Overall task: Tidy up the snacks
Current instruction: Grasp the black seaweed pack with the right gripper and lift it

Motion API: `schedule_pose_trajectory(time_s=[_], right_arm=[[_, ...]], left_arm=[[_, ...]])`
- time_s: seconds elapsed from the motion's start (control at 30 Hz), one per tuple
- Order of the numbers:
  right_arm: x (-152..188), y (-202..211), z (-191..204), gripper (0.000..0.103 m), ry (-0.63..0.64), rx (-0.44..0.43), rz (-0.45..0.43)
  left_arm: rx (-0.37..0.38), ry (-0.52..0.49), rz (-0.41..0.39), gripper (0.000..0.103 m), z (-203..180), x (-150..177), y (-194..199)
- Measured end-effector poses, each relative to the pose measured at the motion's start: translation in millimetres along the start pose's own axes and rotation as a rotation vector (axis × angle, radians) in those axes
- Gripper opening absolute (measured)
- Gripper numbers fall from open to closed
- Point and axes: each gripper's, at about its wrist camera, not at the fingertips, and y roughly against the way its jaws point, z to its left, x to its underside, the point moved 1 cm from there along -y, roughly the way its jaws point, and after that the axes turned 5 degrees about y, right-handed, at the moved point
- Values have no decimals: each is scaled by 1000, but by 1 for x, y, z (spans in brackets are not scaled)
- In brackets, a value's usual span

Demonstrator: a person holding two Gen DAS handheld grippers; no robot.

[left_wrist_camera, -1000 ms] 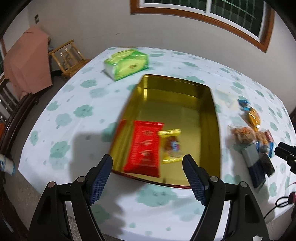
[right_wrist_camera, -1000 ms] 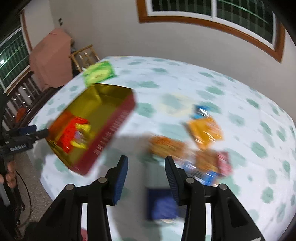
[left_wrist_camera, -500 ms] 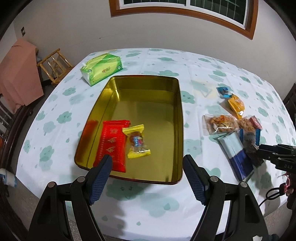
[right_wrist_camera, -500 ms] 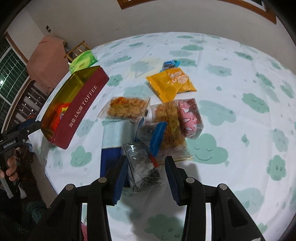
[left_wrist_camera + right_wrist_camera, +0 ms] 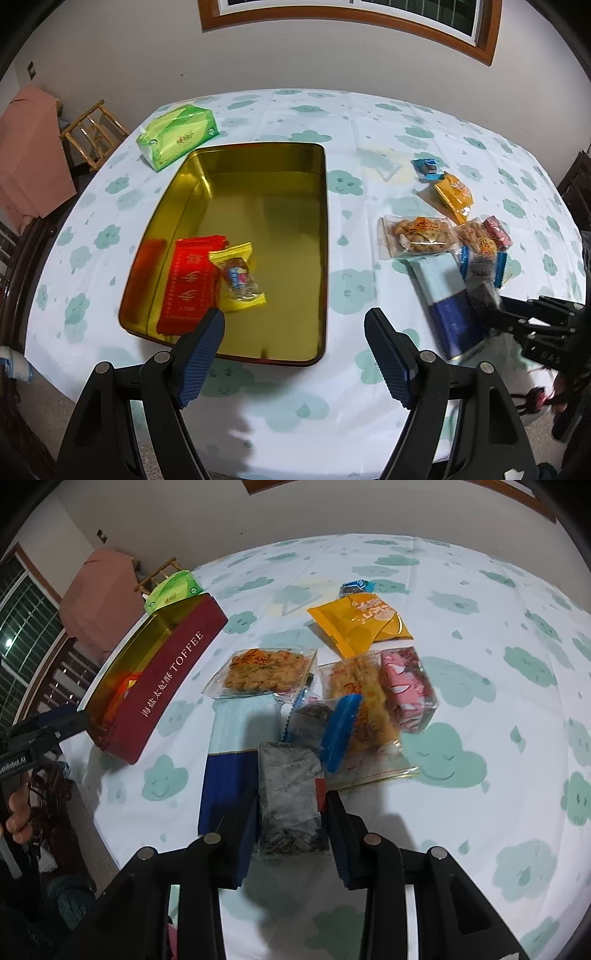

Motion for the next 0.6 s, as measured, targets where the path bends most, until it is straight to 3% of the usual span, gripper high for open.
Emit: schedule_pose_trajectory(time_s=[0.27, 0.6], right_arm=[[2, -9, 30, 36, -4, 32, -13], [4, -15, 29, 36, -11, 45, -19]], left_arm=[[19, -23, 6, 75, -13, 1, -3], [65, -48, 25, 75, -37, 4, -8]])
